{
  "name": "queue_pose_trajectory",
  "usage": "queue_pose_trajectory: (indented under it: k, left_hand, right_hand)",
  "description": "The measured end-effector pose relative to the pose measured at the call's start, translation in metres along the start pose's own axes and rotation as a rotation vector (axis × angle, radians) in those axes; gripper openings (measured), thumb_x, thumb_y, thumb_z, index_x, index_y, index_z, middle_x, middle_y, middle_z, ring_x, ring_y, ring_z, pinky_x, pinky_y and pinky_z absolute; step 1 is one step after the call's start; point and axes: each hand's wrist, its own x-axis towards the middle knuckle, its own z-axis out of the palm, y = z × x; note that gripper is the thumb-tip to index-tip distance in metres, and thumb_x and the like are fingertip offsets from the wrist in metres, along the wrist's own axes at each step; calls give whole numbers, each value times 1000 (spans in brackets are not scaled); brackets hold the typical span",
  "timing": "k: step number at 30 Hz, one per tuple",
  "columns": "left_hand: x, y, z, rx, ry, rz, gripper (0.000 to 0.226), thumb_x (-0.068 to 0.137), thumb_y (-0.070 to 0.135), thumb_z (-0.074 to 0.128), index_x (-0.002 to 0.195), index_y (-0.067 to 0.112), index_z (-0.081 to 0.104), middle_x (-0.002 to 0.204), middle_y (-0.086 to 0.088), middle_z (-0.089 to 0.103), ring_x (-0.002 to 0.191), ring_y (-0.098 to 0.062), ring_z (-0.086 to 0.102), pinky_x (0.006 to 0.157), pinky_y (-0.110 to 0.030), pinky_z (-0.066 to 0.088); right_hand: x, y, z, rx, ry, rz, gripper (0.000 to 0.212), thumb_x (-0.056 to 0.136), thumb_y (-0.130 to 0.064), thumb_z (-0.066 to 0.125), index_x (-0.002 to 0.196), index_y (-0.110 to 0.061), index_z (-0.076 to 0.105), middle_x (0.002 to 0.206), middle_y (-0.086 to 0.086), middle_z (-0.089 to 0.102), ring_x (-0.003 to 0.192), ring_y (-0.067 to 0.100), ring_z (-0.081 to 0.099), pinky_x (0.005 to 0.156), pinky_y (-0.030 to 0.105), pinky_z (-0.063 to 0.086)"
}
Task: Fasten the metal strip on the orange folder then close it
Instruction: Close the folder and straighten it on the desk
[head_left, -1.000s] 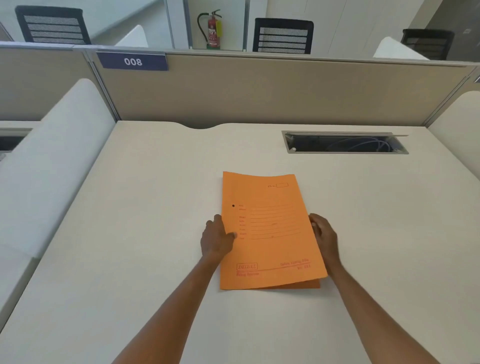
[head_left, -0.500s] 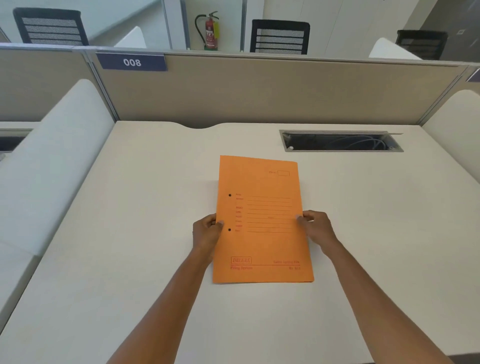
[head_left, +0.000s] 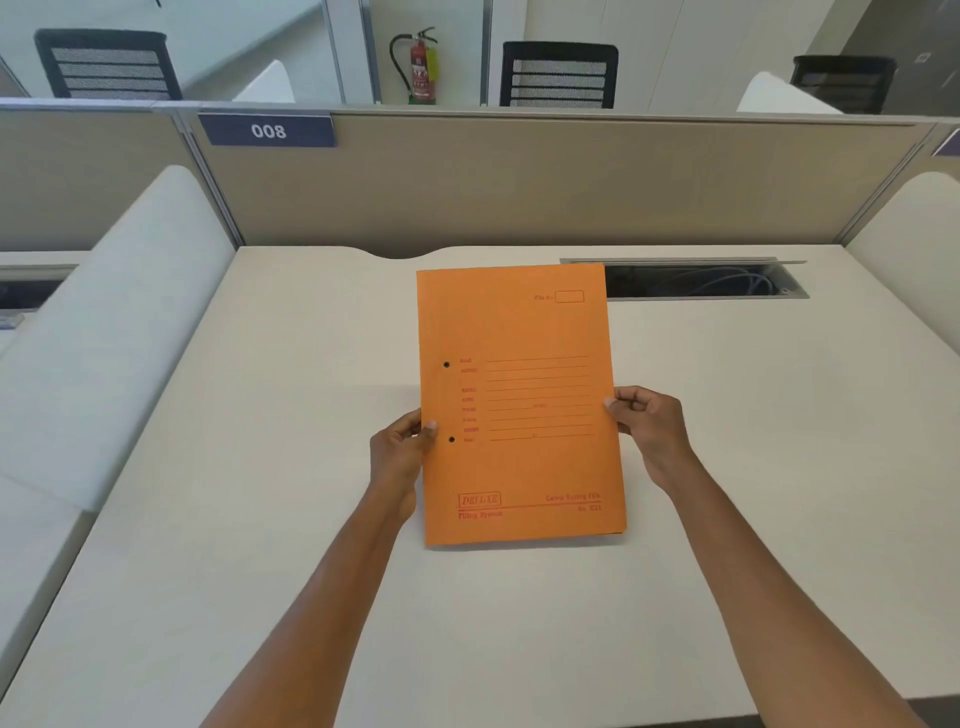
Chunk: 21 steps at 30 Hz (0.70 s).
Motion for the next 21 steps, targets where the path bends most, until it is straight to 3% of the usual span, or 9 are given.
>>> queue_pose_trajectory:
  k: [5, 17, 21]
  left_hand:
    - [1, 0, -3, -16, -1, -8, 22, 90, 10, 64, 111, 11, 70, 106, -11, 71, 91, -22, 70, 74, -32, 54]
    - [16, 0, -12, 71, 45, 9, 17, 91, 5, 61, 100, 14, 73, 98, -13, 72, 90, -28, 69, 80, -41, 57]
    - [32, 12, -17, 133, 77, 66, 17, 90, 7, 63, 95, 19, 75, 84, -5, 74, 79, -20, 72, 67, -32, 58]
  right_hand:
    - [0, -3, 3, -9, 11, -9, 12, 89, -8, 67, 100, -7, 72, 90, 5, 76, 77, 15, 72, 67, 24, 58]
    - [9, 0, 16, -21, -29, 26, 10, 88, -6, 67, 96, -5, 74, 89, 11, 77, 77, 21, 72, 70, 33, 58]
    - [25, -9, 35, -39, -33, 36, 11, 90, -6, 65, 93, -5, 75, 88, 12, 77, 77, 23, 71, 68, 32, 58]
